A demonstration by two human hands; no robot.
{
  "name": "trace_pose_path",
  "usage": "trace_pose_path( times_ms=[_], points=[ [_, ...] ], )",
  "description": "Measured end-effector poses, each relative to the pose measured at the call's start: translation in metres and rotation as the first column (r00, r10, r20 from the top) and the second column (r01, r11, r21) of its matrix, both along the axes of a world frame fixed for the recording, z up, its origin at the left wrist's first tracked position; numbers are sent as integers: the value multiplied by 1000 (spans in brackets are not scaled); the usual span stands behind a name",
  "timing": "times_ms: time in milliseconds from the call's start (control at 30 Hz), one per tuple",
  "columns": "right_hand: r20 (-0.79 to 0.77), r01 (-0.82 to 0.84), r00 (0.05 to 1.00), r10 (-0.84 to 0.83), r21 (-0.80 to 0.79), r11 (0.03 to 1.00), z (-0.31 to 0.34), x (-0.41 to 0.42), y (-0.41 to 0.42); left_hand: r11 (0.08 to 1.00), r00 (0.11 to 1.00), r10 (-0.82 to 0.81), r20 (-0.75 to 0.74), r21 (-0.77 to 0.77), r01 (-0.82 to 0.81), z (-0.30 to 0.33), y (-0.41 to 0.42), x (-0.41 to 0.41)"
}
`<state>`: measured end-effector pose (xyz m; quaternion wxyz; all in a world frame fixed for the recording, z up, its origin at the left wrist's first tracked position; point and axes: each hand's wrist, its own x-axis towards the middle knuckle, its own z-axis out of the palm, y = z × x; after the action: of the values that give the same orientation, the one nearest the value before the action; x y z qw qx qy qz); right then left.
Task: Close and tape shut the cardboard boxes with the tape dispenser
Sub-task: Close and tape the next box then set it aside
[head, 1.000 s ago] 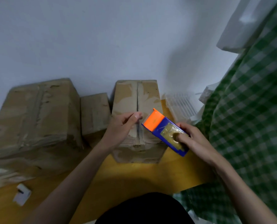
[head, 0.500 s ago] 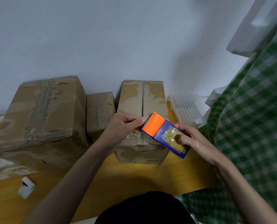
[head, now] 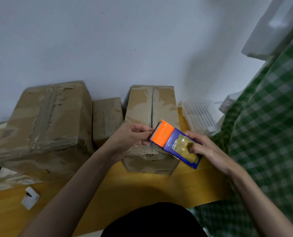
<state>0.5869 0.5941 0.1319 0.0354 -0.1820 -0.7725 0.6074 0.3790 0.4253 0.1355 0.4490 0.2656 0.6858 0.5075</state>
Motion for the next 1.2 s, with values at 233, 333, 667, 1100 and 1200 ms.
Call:
trace_pose_path(
  times_ms=[233,333,667,1100,1200],
  points=[
    [124,33,992,-36,27,999,-5,-2,0,993,952,-109,-286,-73,92,2,5,8],
    [153,-4,988,-20,160,987,-4,-4,3,986,942,-150,-299,-120,119,-2,7,11],
    [105,-74,994,28,462,884,-13,-5,-1,989,955,-119,-270,-121,89,-14,6,13],
    [26,86,995,-100,330,940,-13,-12,10,990,993,-117,-32,-81,114,-6,44,-6],
    [6,89,995,-100,395,915,-3,-20,27,993,992,-119,-45,-28,118,-9,56,-13]
  ],
)
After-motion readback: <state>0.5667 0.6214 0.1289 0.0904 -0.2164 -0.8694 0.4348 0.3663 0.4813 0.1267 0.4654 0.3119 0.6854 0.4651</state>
